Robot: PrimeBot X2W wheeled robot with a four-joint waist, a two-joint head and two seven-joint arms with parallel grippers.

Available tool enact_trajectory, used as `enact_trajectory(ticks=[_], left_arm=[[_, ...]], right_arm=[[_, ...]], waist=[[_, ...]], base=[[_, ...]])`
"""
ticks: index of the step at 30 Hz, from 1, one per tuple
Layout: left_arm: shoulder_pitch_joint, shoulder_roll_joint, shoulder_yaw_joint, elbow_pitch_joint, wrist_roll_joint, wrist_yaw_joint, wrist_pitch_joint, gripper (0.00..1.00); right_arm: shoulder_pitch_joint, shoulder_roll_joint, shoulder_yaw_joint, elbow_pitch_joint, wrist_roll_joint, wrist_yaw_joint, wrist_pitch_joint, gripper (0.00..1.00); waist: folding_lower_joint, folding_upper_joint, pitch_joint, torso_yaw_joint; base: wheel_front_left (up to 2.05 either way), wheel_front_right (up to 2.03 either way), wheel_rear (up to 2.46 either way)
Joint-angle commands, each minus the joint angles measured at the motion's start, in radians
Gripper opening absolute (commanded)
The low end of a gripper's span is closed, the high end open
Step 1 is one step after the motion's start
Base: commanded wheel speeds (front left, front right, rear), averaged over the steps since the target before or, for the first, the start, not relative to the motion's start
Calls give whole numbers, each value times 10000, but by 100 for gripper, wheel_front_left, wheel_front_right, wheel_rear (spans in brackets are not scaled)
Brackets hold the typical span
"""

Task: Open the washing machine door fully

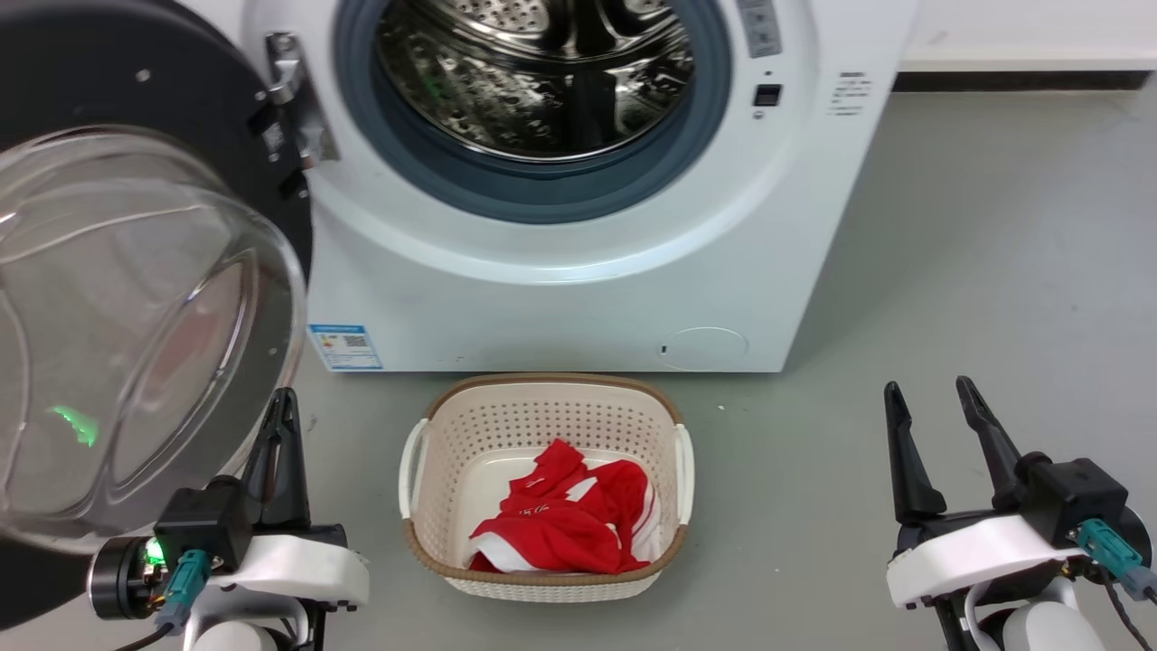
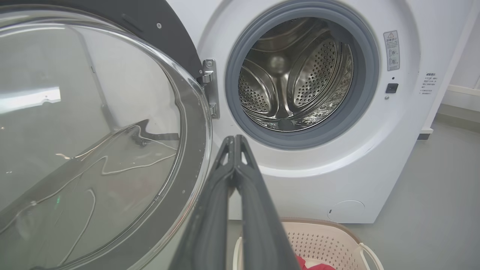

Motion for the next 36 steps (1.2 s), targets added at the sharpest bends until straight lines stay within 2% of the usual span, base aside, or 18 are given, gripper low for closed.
enact_trajectory(ticks=[1,7,8,9,10,11,12,36], left_arm=[[-141,-21,-38,91,100,17,-21,0],[-193,-144,-240,279,240,96,-65,0],[-172,-141,-248,289,280,100,-74,9],[-132,-180,-263,304,270,126,-80,29],[-84,-213,-280,309,290,150,-81,44],[-41,-230,-282,310,305,161,-82,74],[-11,-245,-281,303,309,171,-86,98],[209,-498,-135,15,539,184,-82,100]], right_arm=[[-106,15,-18,-34,18,-7,-53,100],[-116,17,-72,-19,-37,-7,-70,100],[-114,15,-72,-16,-49,-7,-76,100],[-105,17,-71,-13,-55,-7,-81,100],[-93,17,-71,-20,-52,-7,-85,100],[-83,17,-58,-20,-54,-7,-89,100],[-75,17,-29,-9,-46,-7,-85,100],[-159,17,210,130,30,-7,-103,100]], waist=[[0,0,-57,-373],[0,0,-70,-796],[0,0,-74,-825],[0,0,-80,-843],[0,0,-73,-851],[0,0,-73,-857],[0,0,-77,-859],[0,0,-18,-717]], base=[[0,0,0],[0,0,0],[0,0,0],[0,0,0],[0,0,0],[0,0,0],[0,0,0],[0,0,0]])
